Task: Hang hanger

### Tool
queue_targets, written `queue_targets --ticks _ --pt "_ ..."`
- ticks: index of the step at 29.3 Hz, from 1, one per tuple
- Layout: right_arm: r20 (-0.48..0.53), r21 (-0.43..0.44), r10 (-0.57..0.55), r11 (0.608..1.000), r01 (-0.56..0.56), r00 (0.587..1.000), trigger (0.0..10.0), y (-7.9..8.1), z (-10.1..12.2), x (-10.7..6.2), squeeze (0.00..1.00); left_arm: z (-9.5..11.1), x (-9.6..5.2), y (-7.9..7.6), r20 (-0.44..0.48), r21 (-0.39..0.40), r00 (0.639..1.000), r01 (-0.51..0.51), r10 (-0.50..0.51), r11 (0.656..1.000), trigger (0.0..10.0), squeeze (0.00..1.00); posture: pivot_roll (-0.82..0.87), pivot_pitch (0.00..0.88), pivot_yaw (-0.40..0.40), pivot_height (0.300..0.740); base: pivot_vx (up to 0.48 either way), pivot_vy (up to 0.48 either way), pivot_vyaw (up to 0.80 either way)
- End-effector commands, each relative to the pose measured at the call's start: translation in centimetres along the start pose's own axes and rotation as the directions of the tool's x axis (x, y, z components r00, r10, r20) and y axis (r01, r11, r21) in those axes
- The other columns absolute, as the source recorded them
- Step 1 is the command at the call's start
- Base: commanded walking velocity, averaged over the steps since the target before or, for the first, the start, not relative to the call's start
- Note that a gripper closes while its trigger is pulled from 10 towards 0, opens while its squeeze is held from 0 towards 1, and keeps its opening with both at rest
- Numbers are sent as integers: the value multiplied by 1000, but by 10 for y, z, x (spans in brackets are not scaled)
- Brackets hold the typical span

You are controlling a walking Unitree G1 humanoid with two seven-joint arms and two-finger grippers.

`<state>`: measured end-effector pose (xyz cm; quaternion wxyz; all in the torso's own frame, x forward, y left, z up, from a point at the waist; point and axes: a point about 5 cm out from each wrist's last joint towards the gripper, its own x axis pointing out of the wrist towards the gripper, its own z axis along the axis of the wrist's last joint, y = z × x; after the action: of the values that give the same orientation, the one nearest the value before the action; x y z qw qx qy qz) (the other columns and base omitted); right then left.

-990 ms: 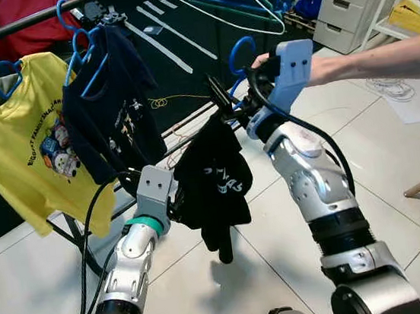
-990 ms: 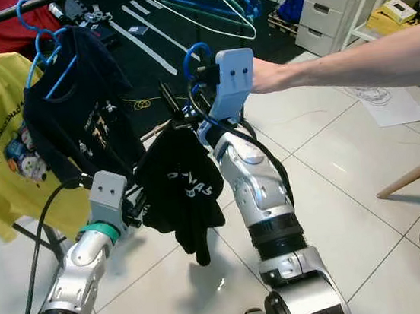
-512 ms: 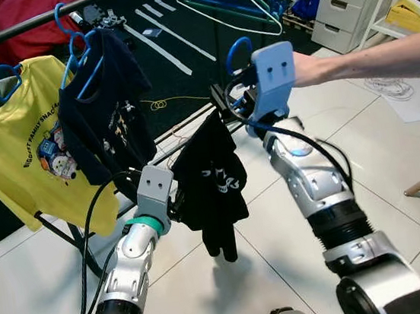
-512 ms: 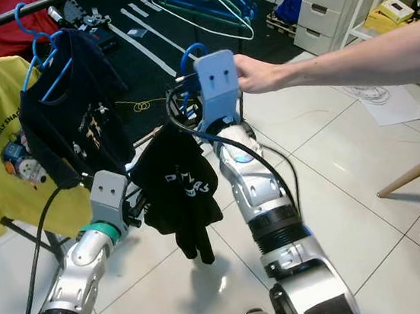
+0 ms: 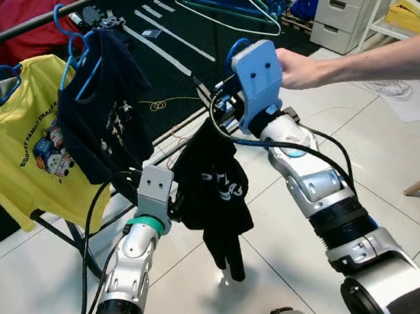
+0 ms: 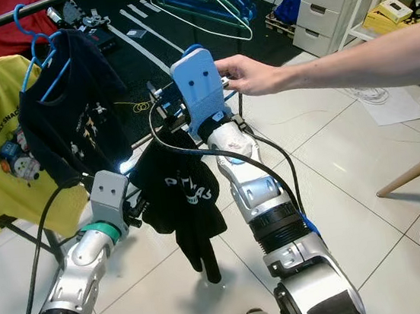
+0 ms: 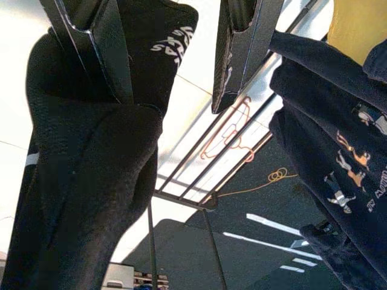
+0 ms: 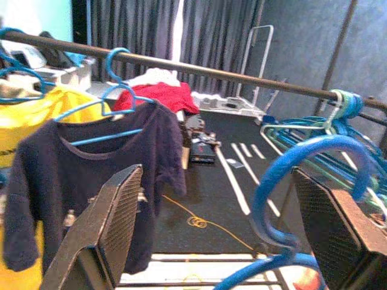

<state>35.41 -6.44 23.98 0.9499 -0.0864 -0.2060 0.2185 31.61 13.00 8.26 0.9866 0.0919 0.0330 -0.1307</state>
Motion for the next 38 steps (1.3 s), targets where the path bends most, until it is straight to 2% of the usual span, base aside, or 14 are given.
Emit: queue_targets --ticks 1,2,3,19,30,38 --pt "44 5 17 1000 -18 999 2745 2 9 2 0 -6 -2 -2 -28 2 1000 9 -9 1000 10000 0 -151 31 130 740 0 0 0" --pt "47 -2 20 1000 -20 999 2745 1 9 2 0 -6 -2 -2 -29 1 1000 9 -9 1000 10000 0 -151 31 130 740 0 0 0" --pt "53 -8 25 1000 -25 998 0 0 9 1 0 -6 -2 -3 -29 0 1000 9 -9 1000 10000 0 -151 29 129 740 0 0 0" --pt "100 -13 73 997 -72 992 0 -1 14 0 0 -7 -2 -4 -31 -3 999 7 -7 1000 10000 0 -151 24 123 740 0 0 0" --pt "89 43 44 998 -48 995 0 -7 9 -6 0 -9 -3 -5 -36 -4 999 9 -9 1000 10000 0 -154 26 122 740 0 0 0" --pt "109 72 9 997 -17 994 0 -18 12 -16 0 -8 -4 -4 -35 -3 999 7 -7 1000 10000 0 -147 36 122 740 0 0 0"
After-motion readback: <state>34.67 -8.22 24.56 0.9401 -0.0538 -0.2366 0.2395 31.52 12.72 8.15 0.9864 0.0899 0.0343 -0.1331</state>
